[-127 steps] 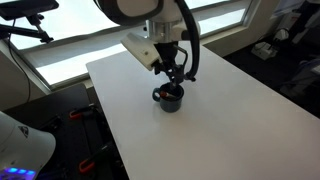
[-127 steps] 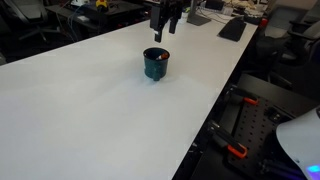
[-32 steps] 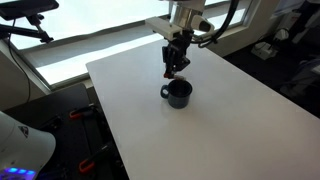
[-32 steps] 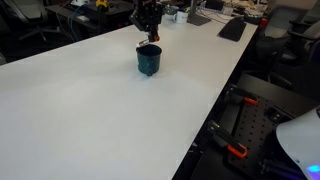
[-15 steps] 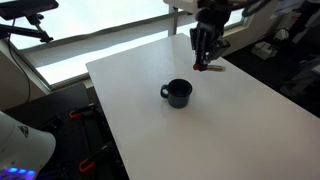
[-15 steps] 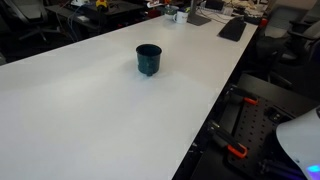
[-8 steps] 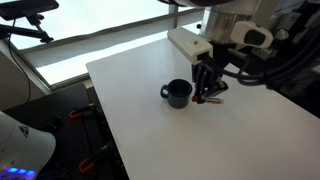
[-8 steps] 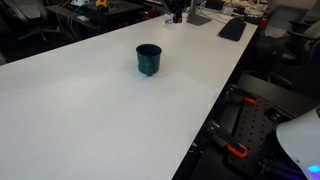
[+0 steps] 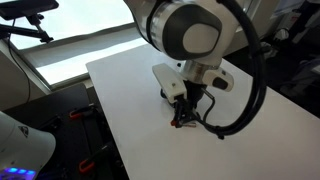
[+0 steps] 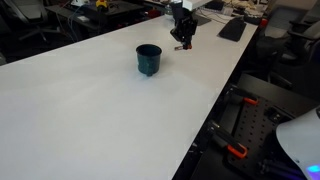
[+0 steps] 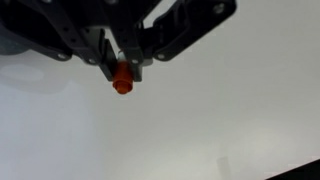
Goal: Remove the marker from the green mug.
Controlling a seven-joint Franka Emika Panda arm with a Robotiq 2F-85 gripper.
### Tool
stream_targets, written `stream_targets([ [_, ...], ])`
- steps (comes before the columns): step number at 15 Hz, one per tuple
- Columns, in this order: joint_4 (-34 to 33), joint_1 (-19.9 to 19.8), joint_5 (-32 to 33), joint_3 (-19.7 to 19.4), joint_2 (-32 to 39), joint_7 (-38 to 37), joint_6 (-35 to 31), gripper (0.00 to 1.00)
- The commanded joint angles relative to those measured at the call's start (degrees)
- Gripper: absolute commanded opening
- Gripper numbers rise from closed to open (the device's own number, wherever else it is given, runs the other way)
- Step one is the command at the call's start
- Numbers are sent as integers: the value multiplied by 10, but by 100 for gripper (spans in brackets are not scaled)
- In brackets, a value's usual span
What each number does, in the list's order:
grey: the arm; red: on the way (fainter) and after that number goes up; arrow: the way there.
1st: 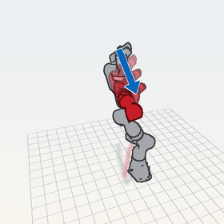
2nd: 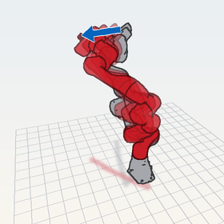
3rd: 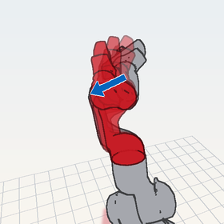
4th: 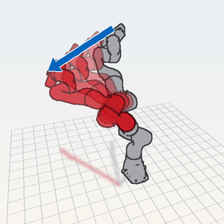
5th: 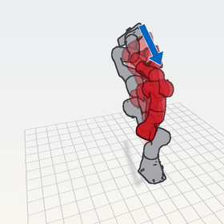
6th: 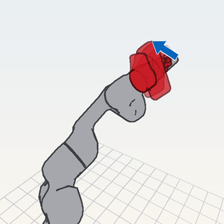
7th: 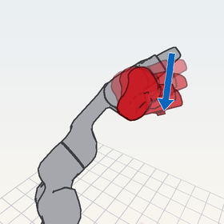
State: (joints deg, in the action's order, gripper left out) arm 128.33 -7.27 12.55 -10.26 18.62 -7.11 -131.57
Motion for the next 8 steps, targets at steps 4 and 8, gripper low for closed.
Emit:
stream_targets([
  [4,21,7,15,-8,17,-9,-21,5],
  [8,21,8,16,-9,23,-11,-18,52],
])
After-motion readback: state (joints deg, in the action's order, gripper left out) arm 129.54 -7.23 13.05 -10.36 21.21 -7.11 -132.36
